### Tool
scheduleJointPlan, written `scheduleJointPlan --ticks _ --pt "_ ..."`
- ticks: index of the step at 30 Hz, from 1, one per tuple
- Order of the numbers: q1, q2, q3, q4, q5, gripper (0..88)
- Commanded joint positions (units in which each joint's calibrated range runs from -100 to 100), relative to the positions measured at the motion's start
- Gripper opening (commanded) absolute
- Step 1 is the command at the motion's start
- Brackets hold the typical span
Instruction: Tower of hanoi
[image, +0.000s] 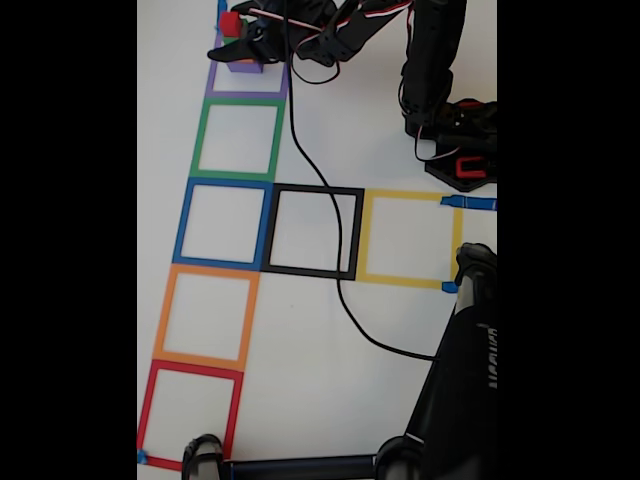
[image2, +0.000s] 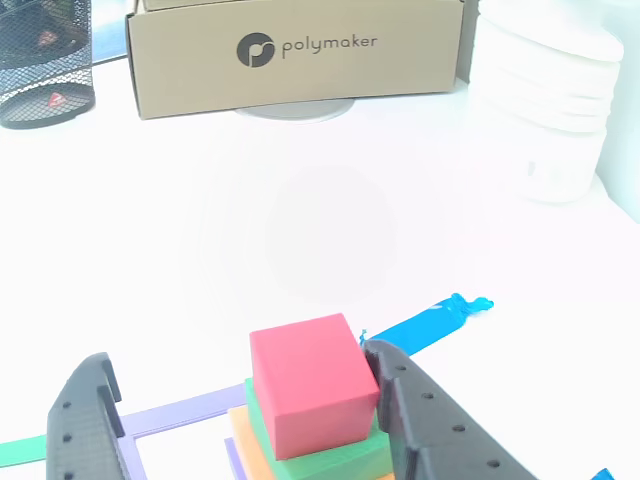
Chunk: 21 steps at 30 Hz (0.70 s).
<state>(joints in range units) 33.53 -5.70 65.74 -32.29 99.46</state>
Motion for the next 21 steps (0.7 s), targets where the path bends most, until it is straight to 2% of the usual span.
scheduleJointPlan --ticks 1,8,21 --pt "-1.89 -0.56 -1.83 -1.32 0.54 24.7" --pt "-2.37 -0.48 -0.92 -1.32 0.54 20.0" --pt "-1.70 -0.48 0.26 -1.32 0.54 5.0"
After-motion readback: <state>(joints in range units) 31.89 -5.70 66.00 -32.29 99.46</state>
